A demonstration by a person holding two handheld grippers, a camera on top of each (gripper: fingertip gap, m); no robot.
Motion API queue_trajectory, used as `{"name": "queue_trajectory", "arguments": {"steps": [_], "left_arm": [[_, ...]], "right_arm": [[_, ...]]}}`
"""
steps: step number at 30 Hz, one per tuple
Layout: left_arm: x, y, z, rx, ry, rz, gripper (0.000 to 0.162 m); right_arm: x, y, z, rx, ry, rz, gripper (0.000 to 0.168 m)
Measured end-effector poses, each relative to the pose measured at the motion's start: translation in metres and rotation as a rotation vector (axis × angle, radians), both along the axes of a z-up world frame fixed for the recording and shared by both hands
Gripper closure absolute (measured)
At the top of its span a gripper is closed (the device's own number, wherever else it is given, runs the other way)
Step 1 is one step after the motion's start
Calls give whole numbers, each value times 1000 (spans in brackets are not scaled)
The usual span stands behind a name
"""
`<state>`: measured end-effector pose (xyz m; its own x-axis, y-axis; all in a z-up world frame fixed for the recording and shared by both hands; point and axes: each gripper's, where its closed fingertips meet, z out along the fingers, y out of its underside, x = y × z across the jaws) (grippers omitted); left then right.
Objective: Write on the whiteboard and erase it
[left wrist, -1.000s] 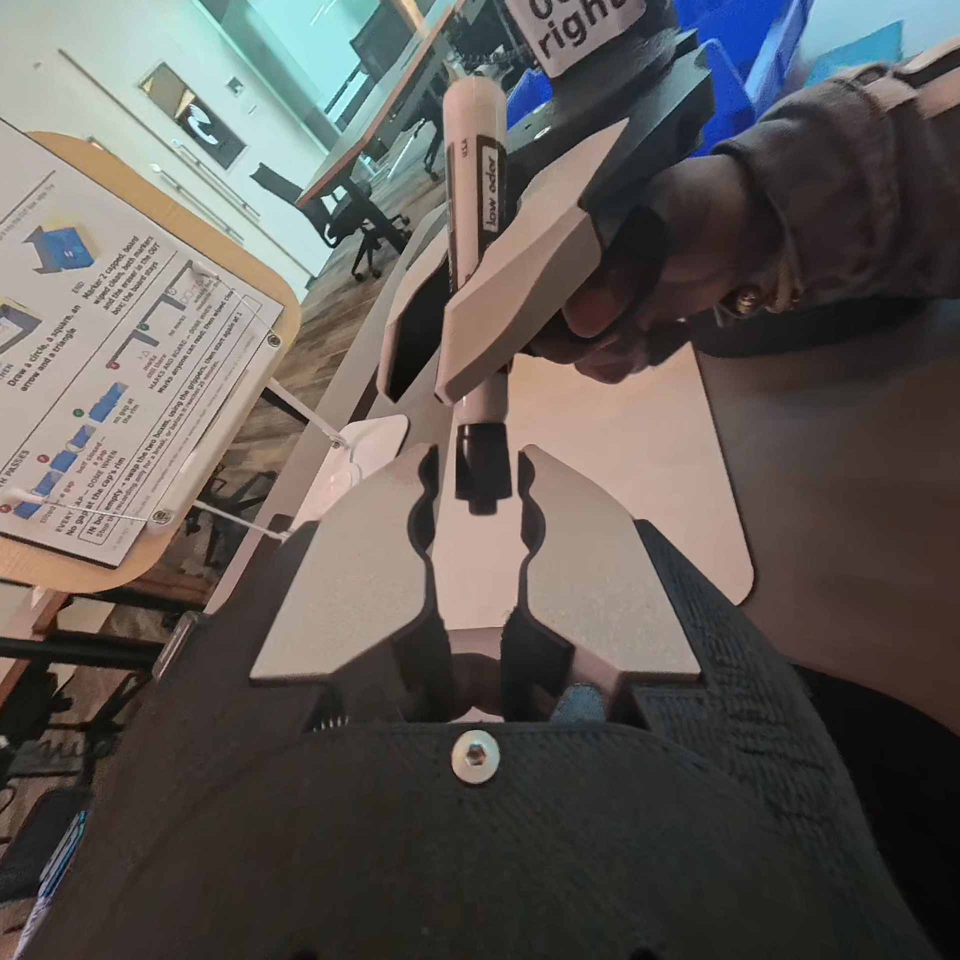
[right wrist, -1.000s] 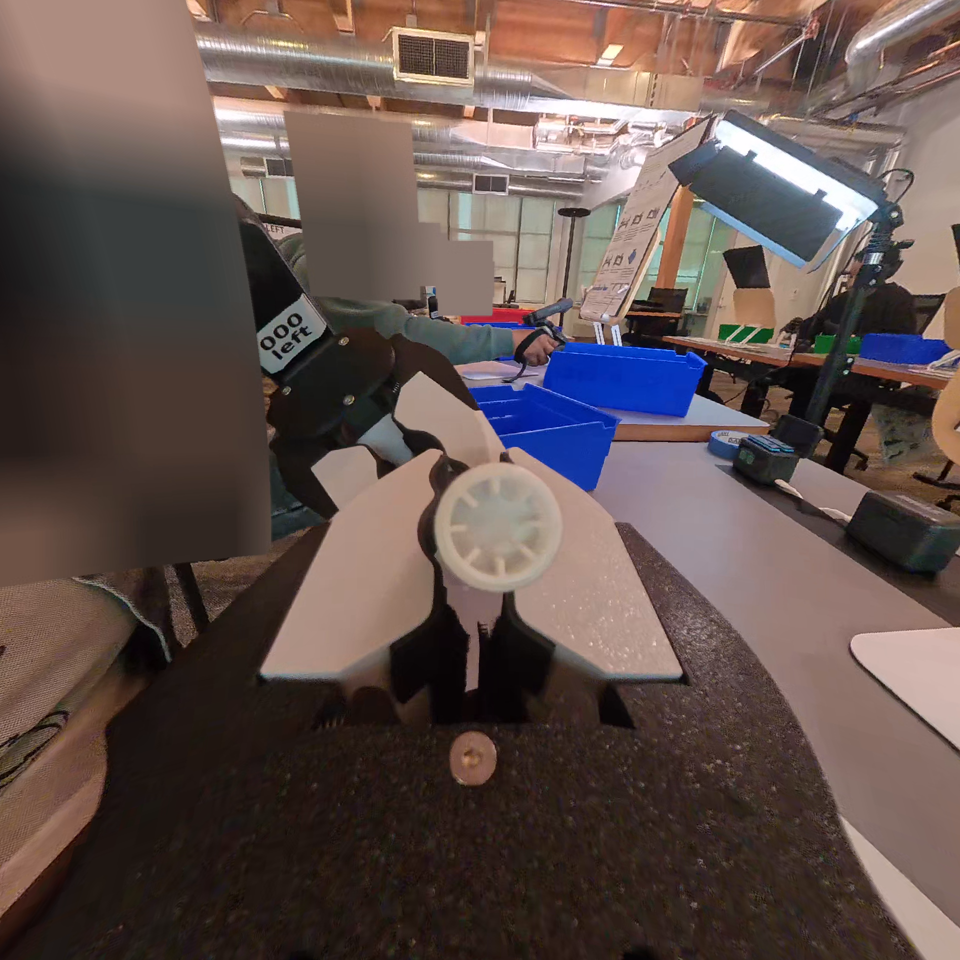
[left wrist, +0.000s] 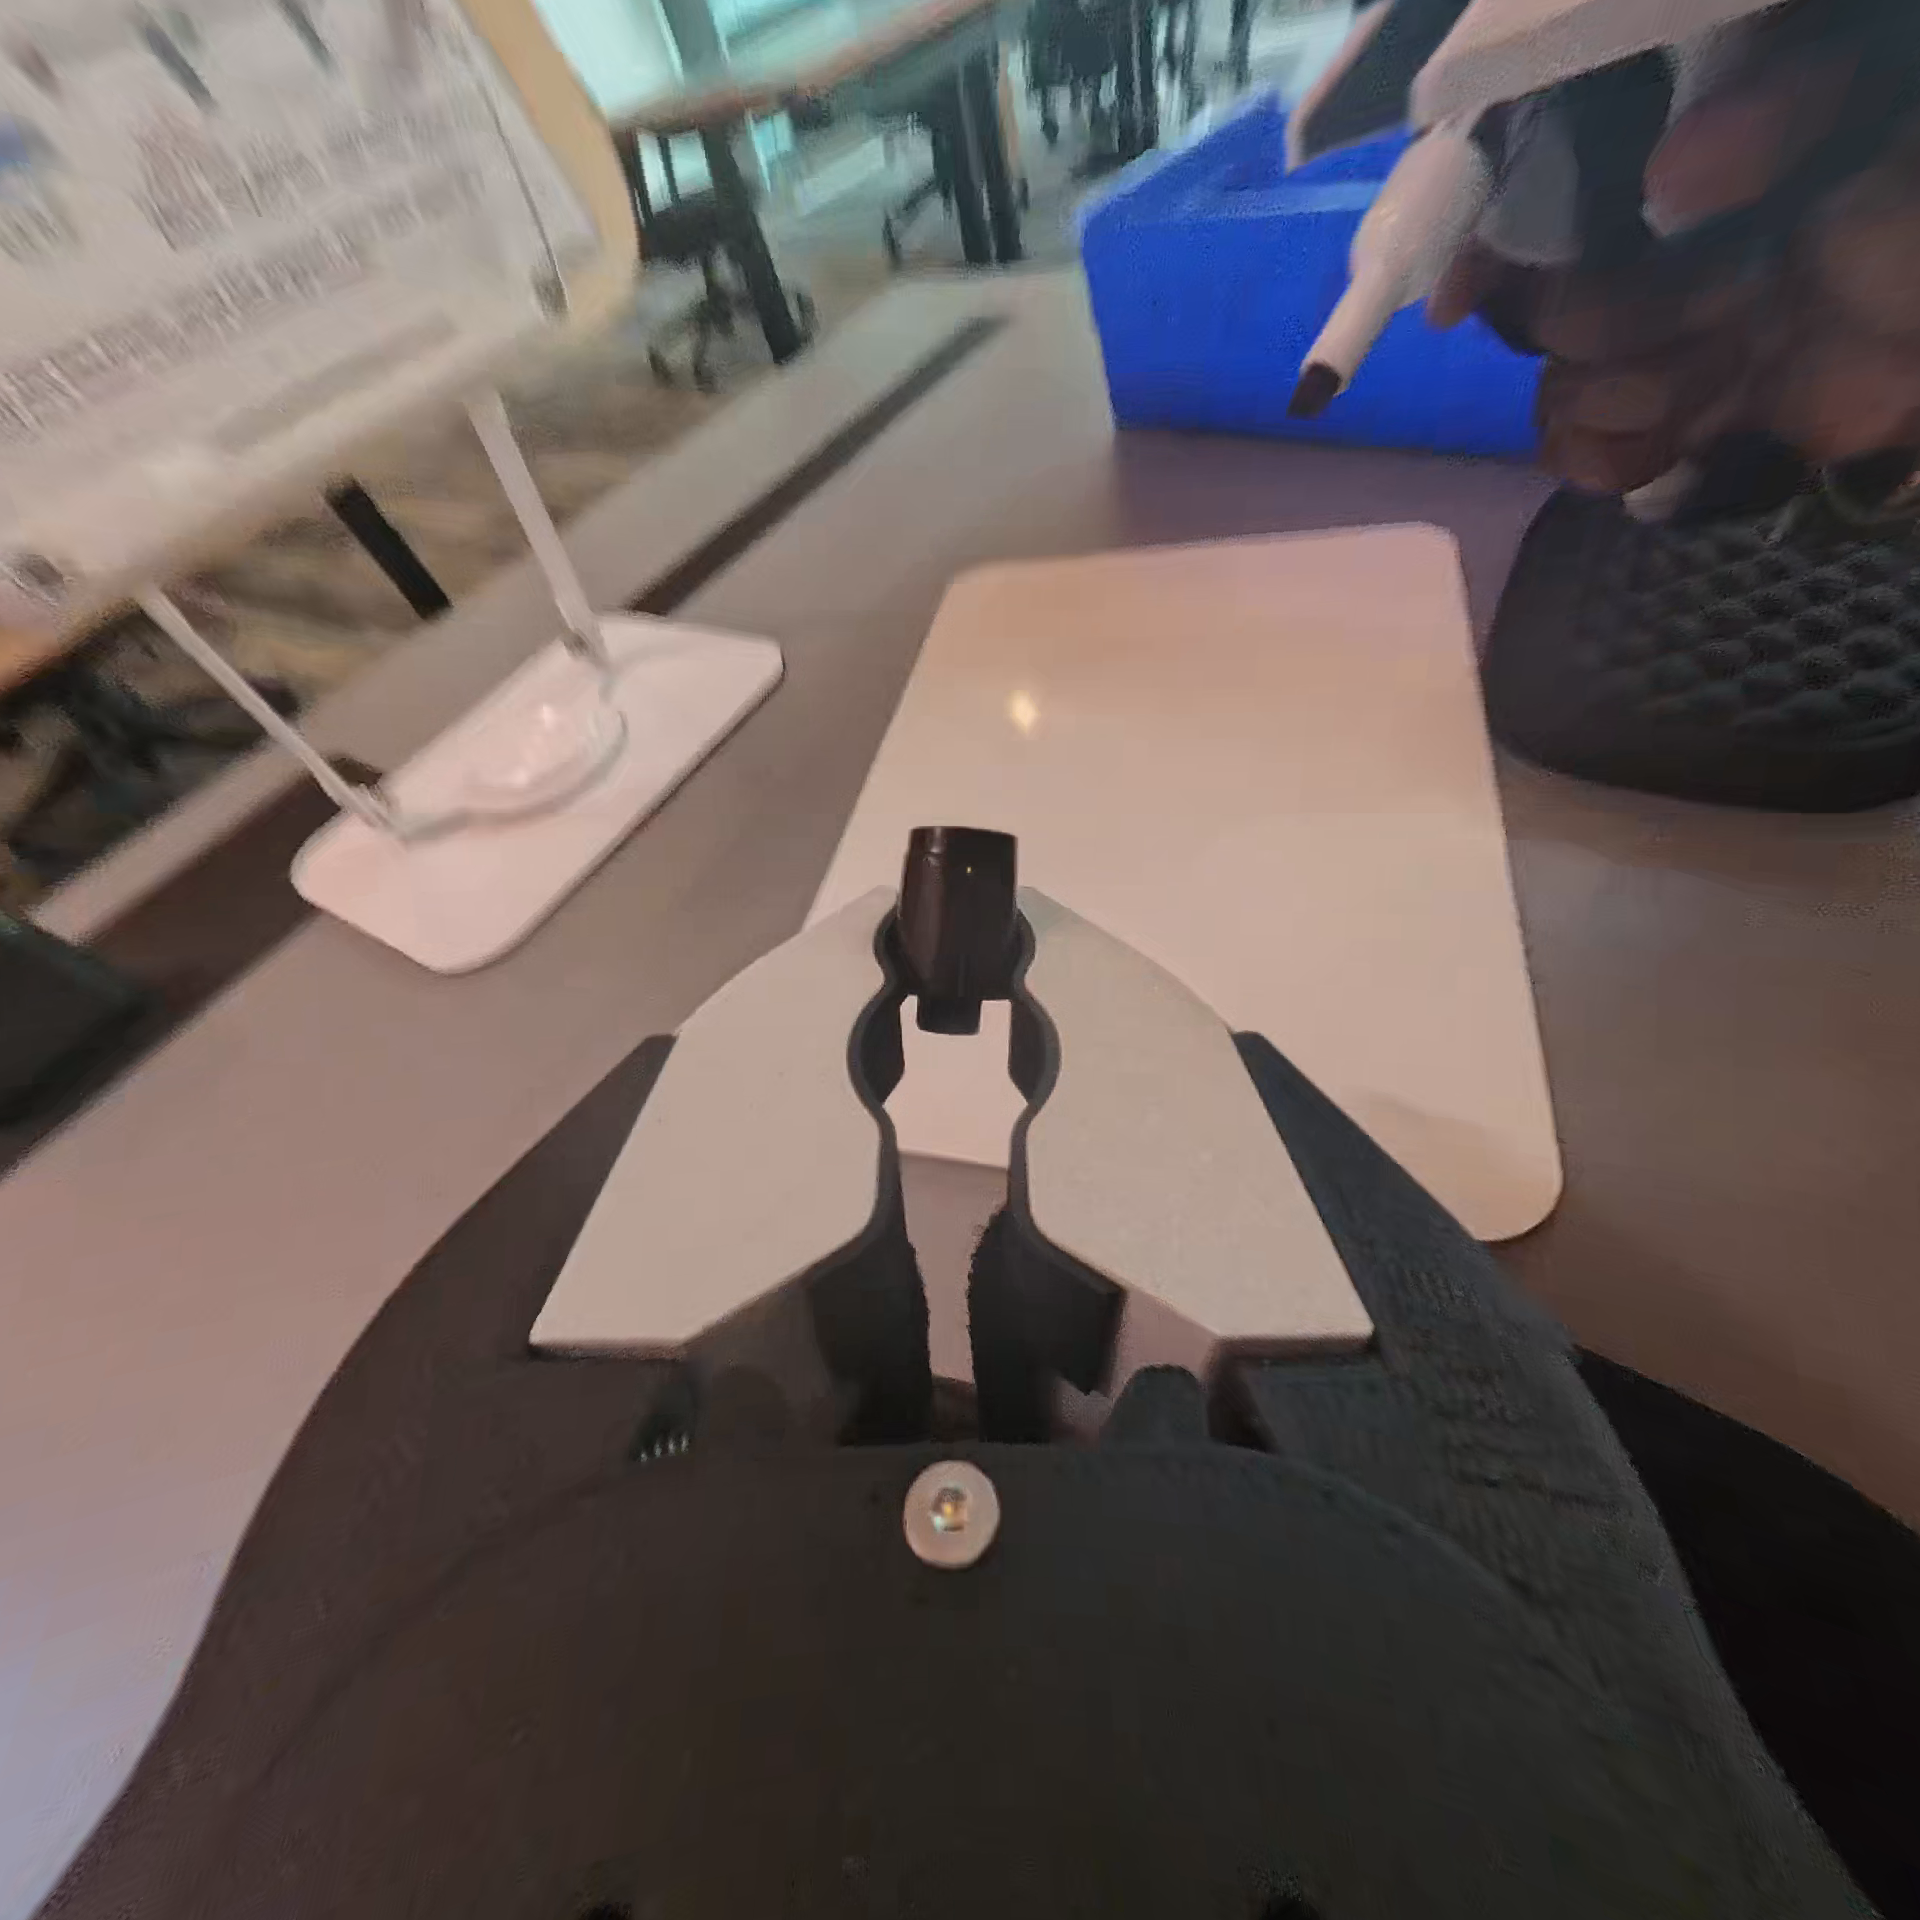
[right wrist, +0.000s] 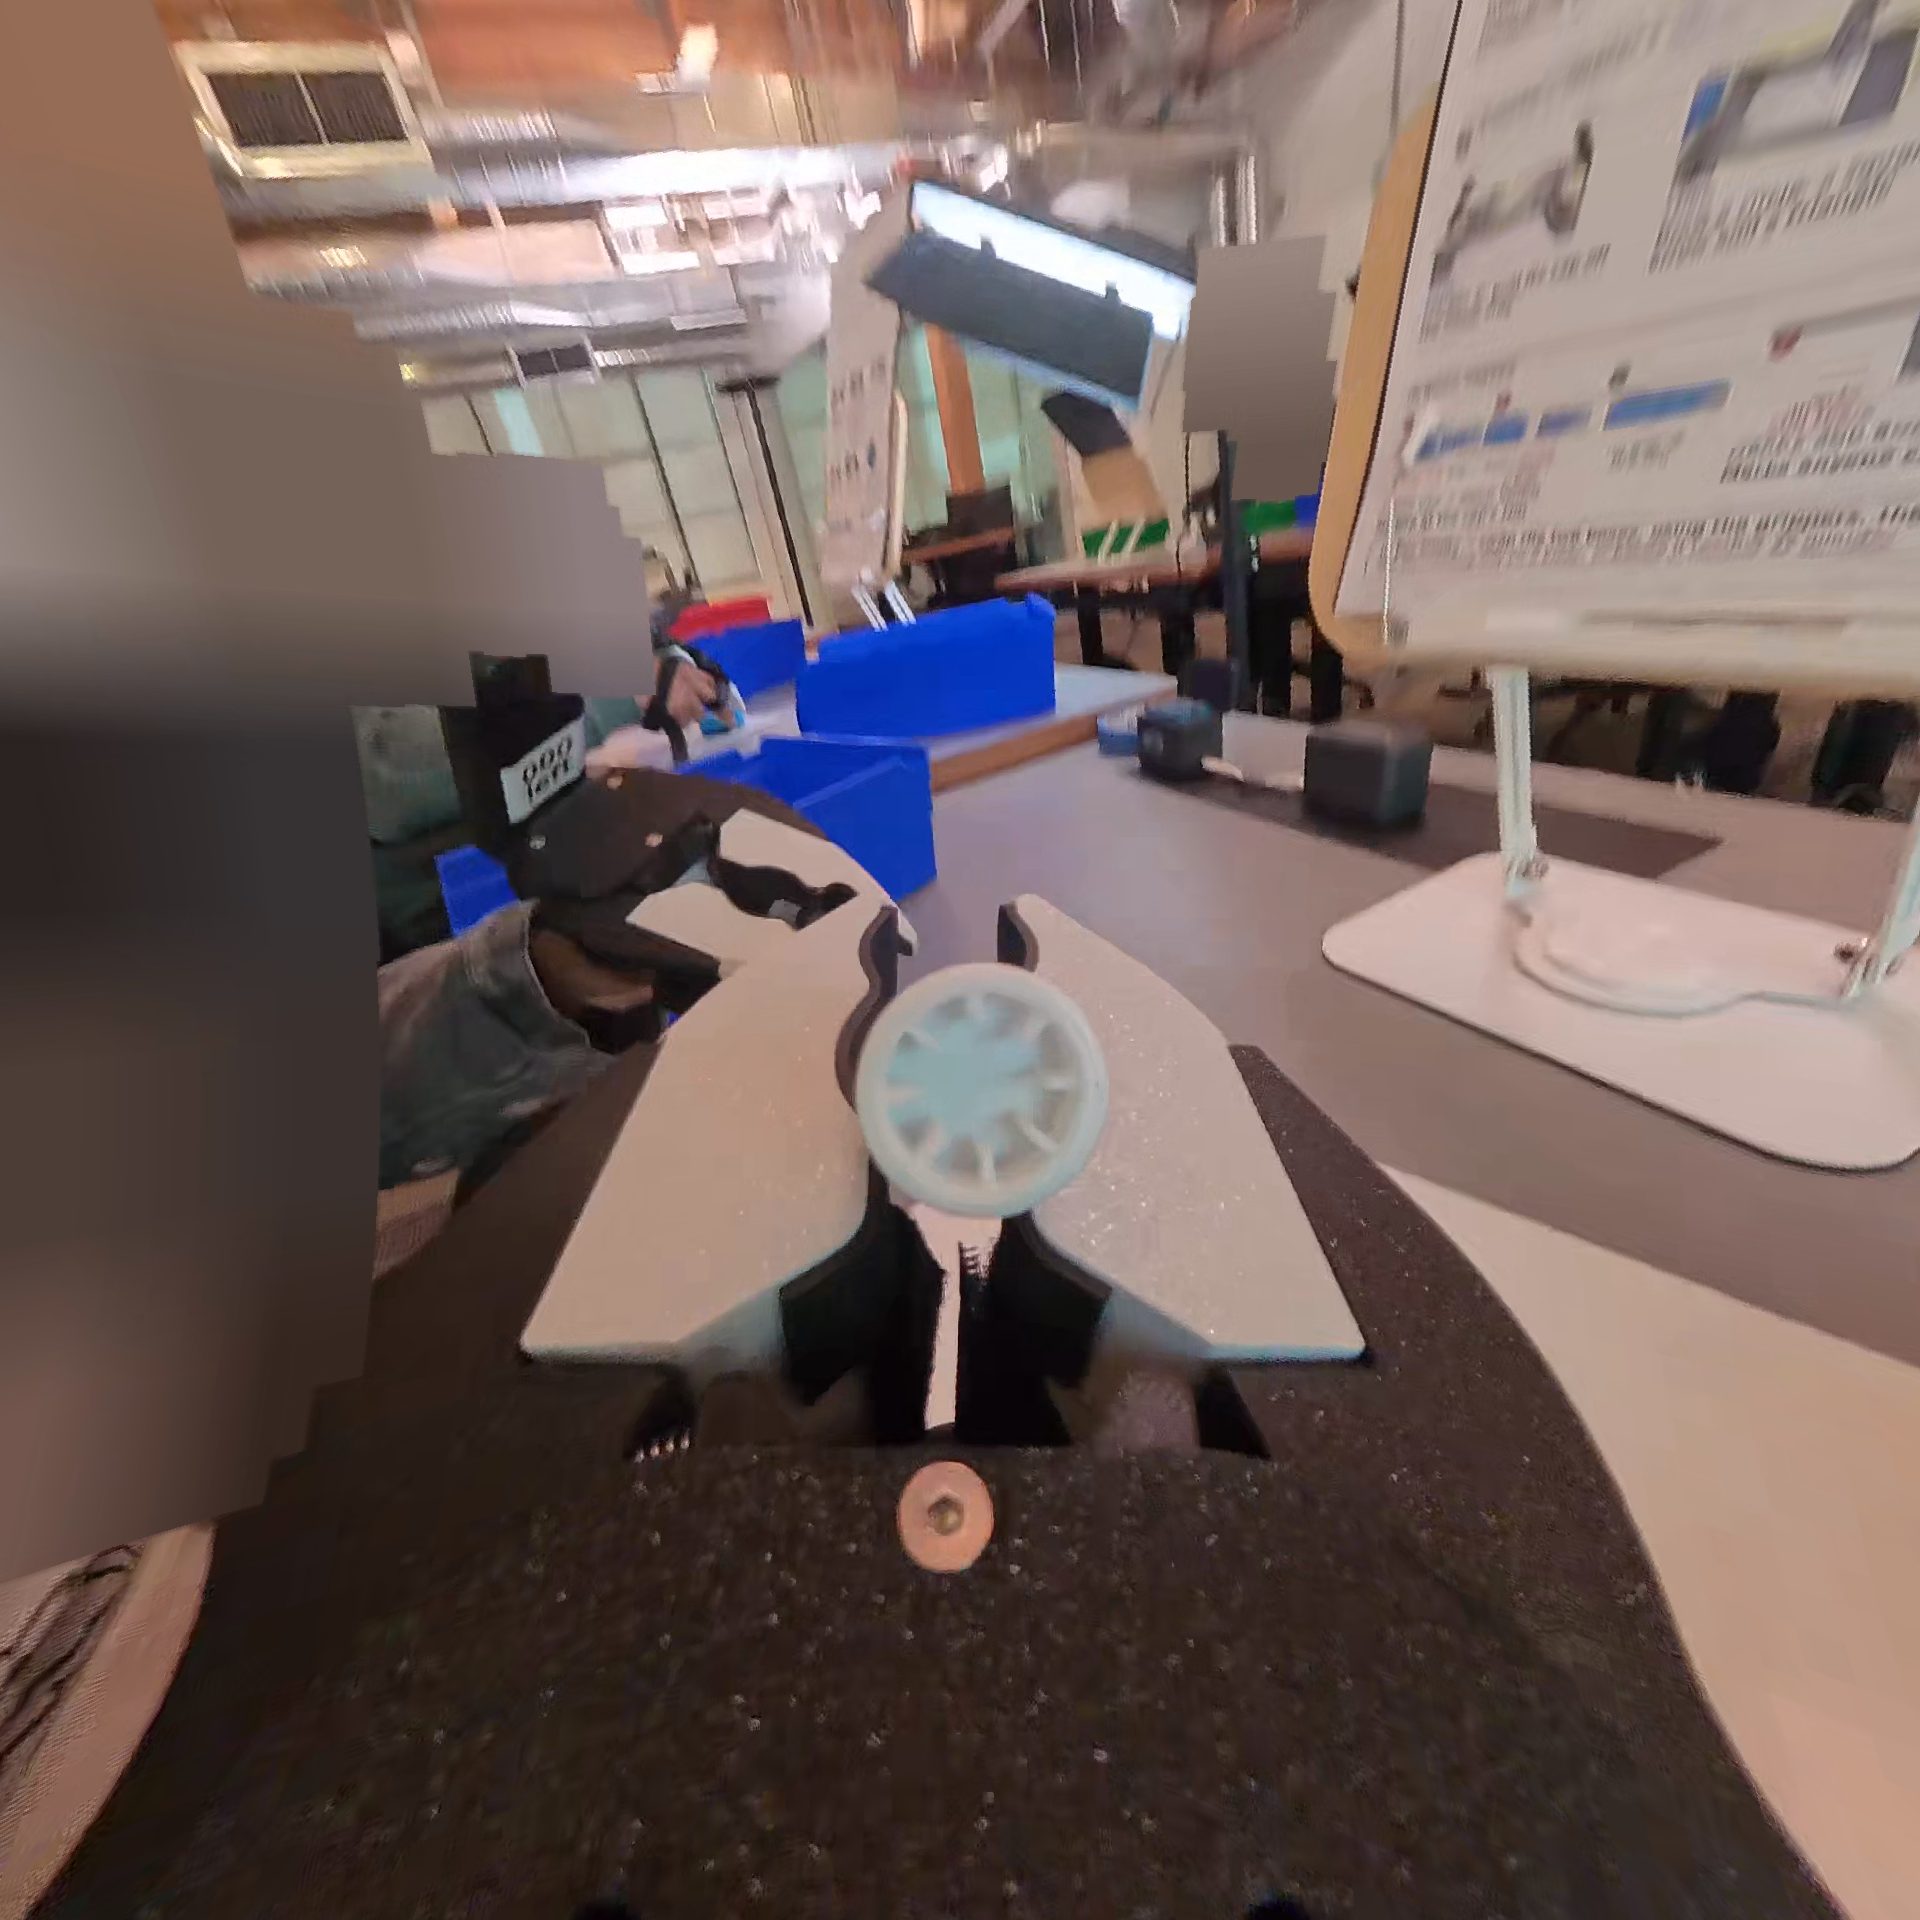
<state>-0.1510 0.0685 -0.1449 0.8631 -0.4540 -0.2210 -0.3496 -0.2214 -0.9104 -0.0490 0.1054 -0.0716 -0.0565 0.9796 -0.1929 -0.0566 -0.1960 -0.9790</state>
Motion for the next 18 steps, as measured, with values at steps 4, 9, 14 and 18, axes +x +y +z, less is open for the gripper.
{"name": "queue_trajectory", "arguments": {"steps": [4,9,14,18], "left_arm": [[-9,17,-52,-202,-23,33,147],[-16,13,-81,-280,-26,10,146],[-19,13,-91,-320,-38,5,146],[-15,11,-98,-353,-4,-12,146]], "right_arm": [[-22,4,-26,19,-122,11,149],[-42,5,-61,167,-298,7,149],[-63,-3,-90,287,-414,57,149],[-78,-5,-112,351,-506,110,149]]}}
